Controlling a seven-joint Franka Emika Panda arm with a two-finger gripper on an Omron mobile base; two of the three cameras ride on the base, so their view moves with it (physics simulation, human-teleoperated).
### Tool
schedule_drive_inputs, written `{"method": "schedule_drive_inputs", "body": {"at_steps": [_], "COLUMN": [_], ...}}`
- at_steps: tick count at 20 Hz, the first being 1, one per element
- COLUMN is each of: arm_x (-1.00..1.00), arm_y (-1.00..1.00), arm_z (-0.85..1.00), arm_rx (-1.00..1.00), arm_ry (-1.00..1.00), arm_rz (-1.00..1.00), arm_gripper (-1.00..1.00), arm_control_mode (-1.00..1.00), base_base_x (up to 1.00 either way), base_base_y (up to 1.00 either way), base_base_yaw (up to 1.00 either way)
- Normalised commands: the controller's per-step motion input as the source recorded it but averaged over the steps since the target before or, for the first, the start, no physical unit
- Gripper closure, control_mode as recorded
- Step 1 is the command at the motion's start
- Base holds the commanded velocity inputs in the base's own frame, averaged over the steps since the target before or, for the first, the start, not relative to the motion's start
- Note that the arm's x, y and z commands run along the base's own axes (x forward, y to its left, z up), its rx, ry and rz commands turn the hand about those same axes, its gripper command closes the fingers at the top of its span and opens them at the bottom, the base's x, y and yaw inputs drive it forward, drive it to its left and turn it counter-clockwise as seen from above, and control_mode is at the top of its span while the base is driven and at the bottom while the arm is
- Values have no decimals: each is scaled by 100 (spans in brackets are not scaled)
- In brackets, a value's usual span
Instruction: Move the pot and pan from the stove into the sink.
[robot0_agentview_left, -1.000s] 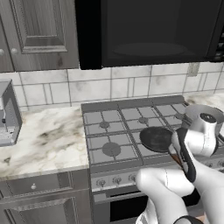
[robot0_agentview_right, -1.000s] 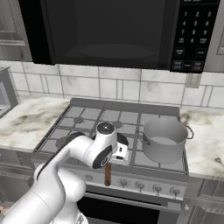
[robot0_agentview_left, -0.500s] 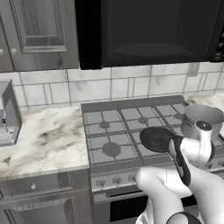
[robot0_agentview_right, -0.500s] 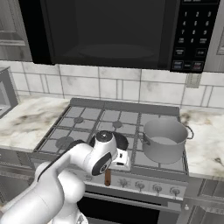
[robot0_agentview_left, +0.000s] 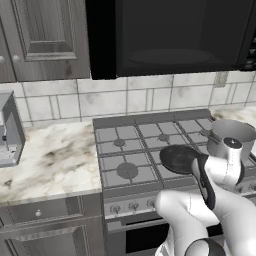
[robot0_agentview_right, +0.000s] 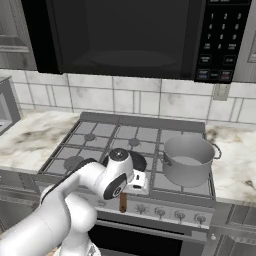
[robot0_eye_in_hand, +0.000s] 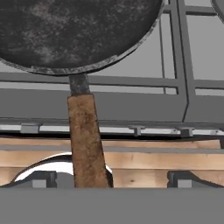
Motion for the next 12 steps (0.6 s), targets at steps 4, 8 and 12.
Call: {"method": "schedule_drive_inputs", "body": {"at_steps": [4,8,12], "arm_x": [0,0,-2], "arm_y": [35,5,16], "arm_z": [-7,-12,-67], "arm_rx": [-6,0,0], "arm_ry": [1,2,6], "arm_rz": [-1,0,2], "arm_gripper": [-100,-100,-100], "arm_control_mode": [-100,-100,-100], "base_base_x": [0,0,0], "base_base_y": [0,0,0], "base_base_yaw": [0,0,0]}}
